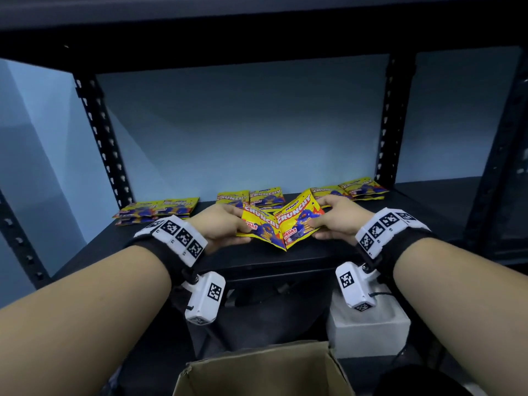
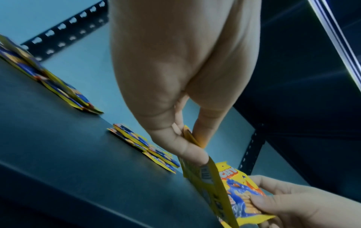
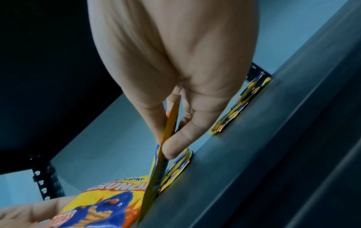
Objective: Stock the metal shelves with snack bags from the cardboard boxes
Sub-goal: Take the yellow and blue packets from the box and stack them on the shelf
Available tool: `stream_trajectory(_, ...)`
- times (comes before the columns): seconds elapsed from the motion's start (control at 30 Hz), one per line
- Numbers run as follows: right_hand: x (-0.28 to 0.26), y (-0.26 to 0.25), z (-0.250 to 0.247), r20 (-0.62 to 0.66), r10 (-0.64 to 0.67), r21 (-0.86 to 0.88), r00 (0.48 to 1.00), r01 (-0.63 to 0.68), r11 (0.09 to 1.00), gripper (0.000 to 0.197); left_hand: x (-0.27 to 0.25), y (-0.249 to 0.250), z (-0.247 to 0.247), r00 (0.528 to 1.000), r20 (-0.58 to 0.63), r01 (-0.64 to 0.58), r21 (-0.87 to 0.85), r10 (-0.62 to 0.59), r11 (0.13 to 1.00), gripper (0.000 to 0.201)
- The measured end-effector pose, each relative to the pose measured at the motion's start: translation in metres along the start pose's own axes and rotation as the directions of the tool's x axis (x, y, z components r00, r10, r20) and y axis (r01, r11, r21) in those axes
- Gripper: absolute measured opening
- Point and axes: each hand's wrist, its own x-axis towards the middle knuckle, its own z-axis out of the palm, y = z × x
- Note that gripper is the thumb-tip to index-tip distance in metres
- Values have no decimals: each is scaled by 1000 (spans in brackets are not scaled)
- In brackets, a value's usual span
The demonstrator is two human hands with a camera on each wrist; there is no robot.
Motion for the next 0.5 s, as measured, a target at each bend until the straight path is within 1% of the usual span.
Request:
stream_trajectory(0.07, 6, -1, -20, -48, -13, 42, 999, 15, 999, 48, 10, 7, 17, 999, 23, -22, -18, 22, 1000, 26)
stream_trajectory(0.17, 17, -4, -54, -114, -27, 70, 993, 36, 997, 46, 26, 21, 46, 997, 32, -66, -8, 66, 998, 22)
stream_trajectory(0.23, 27, -6, -76, -155, -36, 60, 987, 46, 997, 44, 42, 30, 67, 996, 13, -91, -22, 91, 996, 20)
stream_trajectory(0.37, 56, -11, -120, -263, -75, 1, 962, 78, 997, 42, 82, 47, 105, 990, -61, -127, -68, 123, 990, 27)
stream_trajectory(0.43, 74, -14, -138, -310, -92, -44, 946, 82, 996, 36, 102, 58, 123, 987, -69, -150, -81, 144, 985, 30)
stream_trajectory(0.5, 95, -15, -153, -335, -93, -99, 938, 63, 993, 23, 125, 66, 138, 984, -62, -171, -83, 167, 982, 32)
